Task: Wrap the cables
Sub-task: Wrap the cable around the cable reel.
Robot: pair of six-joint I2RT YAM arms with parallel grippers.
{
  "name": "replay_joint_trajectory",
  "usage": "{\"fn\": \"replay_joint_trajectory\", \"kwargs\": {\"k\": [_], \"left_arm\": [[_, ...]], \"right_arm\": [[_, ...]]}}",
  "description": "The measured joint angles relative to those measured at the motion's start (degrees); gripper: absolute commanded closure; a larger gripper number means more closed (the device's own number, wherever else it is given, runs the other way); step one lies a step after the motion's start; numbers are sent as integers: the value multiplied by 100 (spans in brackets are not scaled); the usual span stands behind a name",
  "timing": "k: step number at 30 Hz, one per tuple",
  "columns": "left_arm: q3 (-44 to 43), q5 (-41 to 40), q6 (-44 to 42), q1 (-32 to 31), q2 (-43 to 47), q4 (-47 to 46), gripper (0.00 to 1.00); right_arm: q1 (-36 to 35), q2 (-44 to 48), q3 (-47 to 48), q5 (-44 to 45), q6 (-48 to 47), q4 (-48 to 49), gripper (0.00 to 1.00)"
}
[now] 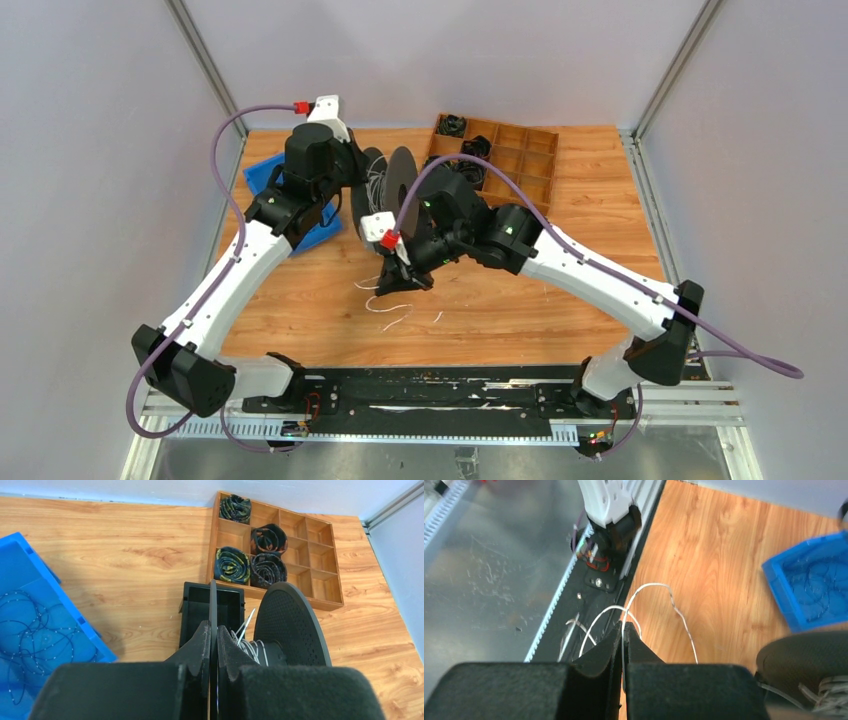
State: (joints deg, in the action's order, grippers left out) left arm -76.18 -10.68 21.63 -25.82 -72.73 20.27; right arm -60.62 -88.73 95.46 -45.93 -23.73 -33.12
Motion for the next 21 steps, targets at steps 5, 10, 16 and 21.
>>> {"fn": "replay_joint_trajectory", "kwargs": {"k": [5, 10, 16, 21], "left_arm": [[-190, 234, 9, 92, 0, 133, 100], [-750, 553, 192, 348, 0, 319, 100], [-1126, 748, 577, 555, 15, 358, 100], [-1126, 1008, 988, 876, -39, 542, 100]], "right_arm": [[284, 745, -1471, 319, -461, 74, 99], [487, 1156, -2691, 457, -846, 166, 99], [428, 1174, -3115, 358, -879, 490, 99], [68, 1008, -3119, 267, -798, 811, 99]]}}
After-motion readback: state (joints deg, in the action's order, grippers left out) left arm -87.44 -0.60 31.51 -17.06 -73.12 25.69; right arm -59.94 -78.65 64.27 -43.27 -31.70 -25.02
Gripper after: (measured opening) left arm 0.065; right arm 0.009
